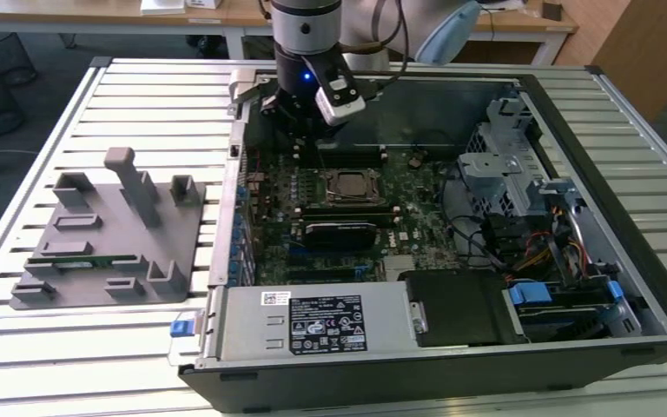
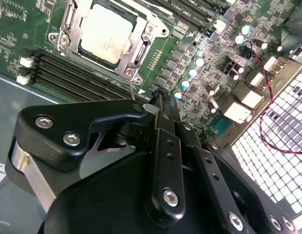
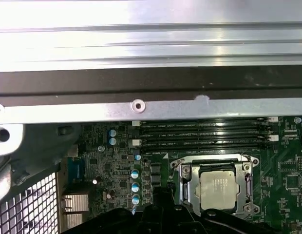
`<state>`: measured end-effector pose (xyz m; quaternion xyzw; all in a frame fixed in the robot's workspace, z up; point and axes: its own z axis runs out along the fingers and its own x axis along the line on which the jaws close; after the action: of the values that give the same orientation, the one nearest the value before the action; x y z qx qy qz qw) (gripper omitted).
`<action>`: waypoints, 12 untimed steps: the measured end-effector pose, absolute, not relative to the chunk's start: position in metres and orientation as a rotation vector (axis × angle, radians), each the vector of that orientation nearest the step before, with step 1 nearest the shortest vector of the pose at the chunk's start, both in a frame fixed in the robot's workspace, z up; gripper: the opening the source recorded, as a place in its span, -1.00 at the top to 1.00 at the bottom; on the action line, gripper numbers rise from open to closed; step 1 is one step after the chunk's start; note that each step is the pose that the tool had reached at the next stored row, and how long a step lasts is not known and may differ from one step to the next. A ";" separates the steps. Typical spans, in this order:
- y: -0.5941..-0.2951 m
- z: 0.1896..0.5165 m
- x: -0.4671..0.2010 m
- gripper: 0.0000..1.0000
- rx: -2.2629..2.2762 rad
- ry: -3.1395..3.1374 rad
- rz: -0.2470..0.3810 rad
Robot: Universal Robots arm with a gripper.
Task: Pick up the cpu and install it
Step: 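Install the first cpu locking lever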
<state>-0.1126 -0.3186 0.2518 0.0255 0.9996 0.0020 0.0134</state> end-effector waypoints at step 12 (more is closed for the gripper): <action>-0.309 0.251 -0.110 0.79 0.043 3.118 0.019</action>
<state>-0.1097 -0.3088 0.2511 0.0139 0.9998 0.0062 0.0117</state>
